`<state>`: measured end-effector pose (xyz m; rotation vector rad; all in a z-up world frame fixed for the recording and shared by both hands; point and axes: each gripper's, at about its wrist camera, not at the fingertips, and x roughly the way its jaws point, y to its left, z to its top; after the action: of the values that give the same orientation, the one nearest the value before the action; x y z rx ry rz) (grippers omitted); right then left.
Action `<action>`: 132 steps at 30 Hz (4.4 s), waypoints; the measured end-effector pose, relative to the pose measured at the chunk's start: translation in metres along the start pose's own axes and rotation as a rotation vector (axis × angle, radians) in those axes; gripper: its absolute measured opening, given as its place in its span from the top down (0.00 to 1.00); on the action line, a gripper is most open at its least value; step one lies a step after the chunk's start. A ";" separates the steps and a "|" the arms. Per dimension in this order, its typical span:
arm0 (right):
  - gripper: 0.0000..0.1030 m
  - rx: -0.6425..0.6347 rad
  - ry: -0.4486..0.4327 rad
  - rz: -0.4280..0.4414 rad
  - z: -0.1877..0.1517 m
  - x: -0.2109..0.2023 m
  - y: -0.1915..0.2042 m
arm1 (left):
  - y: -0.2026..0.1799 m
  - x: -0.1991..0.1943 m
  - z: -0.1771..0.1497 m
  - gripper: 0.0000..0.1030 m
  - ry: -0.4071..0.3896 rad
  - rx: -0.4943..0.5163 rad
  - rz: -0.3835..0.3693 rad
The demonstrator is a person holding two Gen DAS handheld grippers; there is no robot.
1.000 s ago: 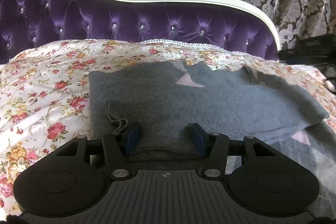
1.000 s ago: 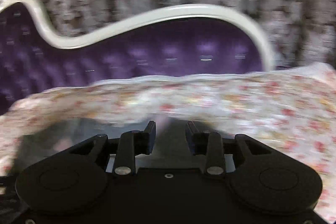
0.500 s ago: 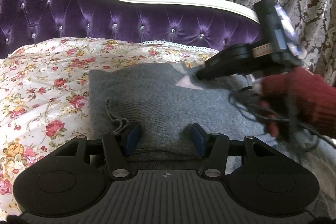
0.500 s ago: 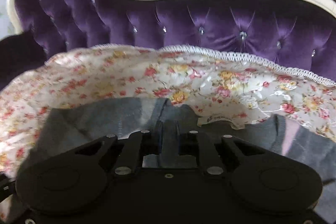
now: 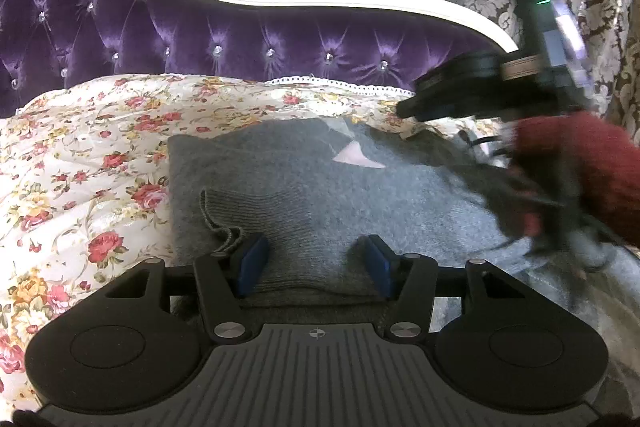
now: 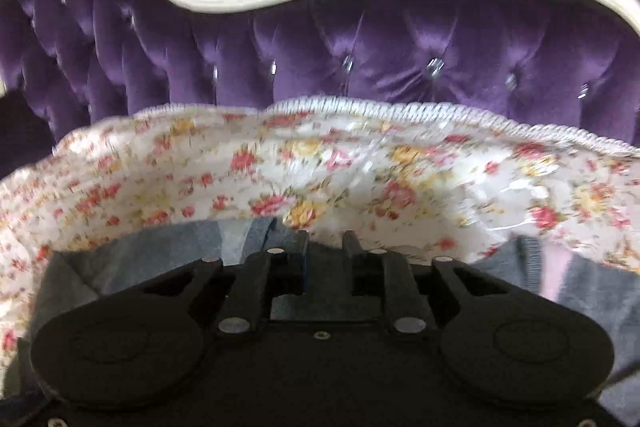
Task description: Fold small clothes
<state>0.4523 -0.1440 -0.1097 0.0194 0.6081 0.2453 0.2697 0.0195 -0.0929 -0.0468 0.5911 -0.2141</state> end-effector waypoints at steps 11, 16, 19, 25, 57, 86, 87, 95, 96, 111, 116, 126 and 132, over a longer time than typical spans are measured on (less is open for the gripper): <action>0.42 0.120 -0.082 0.019 -0.045 -0.145 -0.033 | -0.002 0.003 0.004 0.32 0.028 0.037 -0.035; 0.41 0.149 -0.093 -0.020 -0.088 -0.212 -0.038 | 0.014 -0.005 0.011 0.32 0.047 0.007 -0.071; 0.38 0.165 -0.100 -0.041 -0.111 -0.245 -0.037 | 0.022 -0.016 0.014 0.32 0.046 -0.003 -0.043; 0.33 0.249 -0.134 -0.060 -0.148 -0.296 -0.037 | 0.049 -0.046 0.012 0.32 0.060 -0.101 0.070; 0.30 0.435 -0.016 -0.050 -0.261 -0.372 -0.019 | 0.020 -0.202 -0.110 0.32 0.239 -0.240 -0.143; 0.26 0.506 -0.044 0.086 -0.265 -0.360 -0.018 | 0.012 -0.189 -0.109 0.46 0.225 -0.283 -0.315; 0.26 0.503 -0.041 0.086 -0.265 -0.361 -0.018 | 0.013 -0.189 -0.109 0.50 0.225 -0.284 -0.312; 0.85 0.494 0.010 0.027 -0.267 -0.357 -0.016 | 0.015 -0.191 -0.107 0.94 0.216 -0.302 -0.300; 0.85 0.495 0.007 0.029 -0.266 -0.358 -0.016 | 0.015 -0.195 -0.105 0.94 0.204 -0.295 -0.299; 0.86 0.496 -0.207 0.190 -0.183 -0.393 -0.029 | 0.018 -0.219 -0.001 0.94 -0.015 -0.260 -0.395; 0.86 0.476 -0.260 0.230 -0.147 -0.382 -0.037 | 0.020 -0.206 0.030 0.94 -0.068 -0.245 -0.406; 0.87 0.474 -0.347 0.241 -0.066 -0.325 -0.071 | 0.037 -0.125 0.091 0.94 -0.077 -0.302 -0.369; 0.87 0.513 -0.314 0.200 -0.027 -0.254 -0.101 | 0.054 -0.045 0.107 0.94 0.001 -0.344 -0.311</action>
<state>0.2580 -0.3024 0.0017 0.6058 0.3417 0.2674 0.3027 0.0802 0.0151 -0.4736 0.6148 -0.4115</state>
